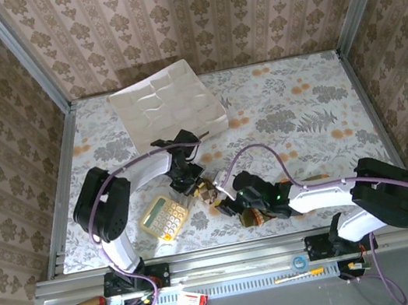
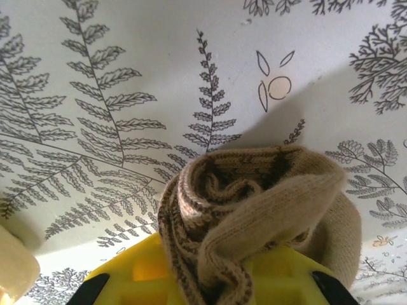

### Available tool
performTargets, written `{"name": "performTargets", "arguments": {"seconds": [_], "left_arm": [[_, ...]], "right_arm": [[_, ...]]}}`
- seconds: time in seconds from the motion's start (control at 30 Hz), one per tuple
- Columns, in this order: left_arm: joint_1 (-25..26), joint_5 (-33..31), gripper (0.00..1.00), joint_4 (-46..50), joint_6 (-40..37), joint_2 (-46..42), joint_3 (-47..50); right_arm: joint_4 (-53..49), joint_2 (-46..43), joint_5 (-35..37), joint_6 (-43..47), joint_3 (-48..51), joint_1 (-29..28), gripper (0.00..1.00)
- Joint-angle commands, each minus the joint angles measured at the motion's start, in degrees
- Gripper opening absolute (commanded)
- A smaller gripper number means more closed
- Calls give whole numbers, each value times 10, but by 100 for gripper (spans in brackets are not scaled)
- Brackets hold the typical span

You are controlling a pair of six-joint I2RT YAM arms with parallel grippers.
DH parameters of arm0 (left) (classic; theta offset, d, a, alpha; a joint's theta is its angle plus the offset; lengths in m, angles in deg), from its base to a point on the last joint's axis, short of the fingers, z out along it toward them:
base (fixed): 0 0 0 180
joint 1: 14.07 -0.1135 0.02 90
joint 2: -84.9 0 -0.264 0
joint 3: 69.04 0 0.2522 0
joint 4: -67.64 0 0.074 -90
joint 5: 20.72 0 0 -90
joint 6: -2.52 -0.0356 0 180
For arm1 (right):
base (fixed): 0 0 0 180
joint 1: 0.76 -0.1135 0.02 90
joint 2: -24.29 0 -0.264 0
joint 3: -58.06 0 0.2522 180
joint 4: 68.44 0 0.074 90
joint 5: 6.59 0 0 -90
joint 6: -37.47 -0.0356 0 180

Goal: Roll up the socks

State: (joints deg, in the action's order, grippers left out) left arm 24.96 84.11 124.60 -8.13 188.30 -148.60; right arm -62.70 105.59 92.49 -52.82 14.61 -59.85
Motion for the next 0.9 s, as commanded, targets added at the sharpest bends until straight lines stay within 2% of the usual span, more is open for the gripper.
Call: {"name": "performTargets", "arguments": {"seconds": [0.0,0.17,0.33,0.5,0.53,0.67,0.77,0.8,0.87], "left_arm": [[6,-61,0,121,23,67,5],[7,-51,0,128,9,83,-19],[5,-41,0,128,-2,91,-27],[2,-28,0,119,-15,88,-34],[2,-27,0,117,-18,86,-35],[-1,-23,0,112,-31,68,-38],[-7,-23,0,98,-33,41,-35],[-11,-23,2,92,-34,29,-33],[-18,-23,16,76,-39,8,-31]], "right_arm": [[-30,25,136,63,-29,-53,64],[-14,87,219,122,-88,-81,65],[3,137,226,170,-124,-80,66],[-9,204,228,167,-154,-70,63],[-15,216,233,161,-162,-66,60],[-82,247,236,111,-196,-39,30],[-127,247,191,65,-194,-20,11],[-134,242,175,52,-185,-16,6],[-138,231,134,26,-163,-6,1]]}}
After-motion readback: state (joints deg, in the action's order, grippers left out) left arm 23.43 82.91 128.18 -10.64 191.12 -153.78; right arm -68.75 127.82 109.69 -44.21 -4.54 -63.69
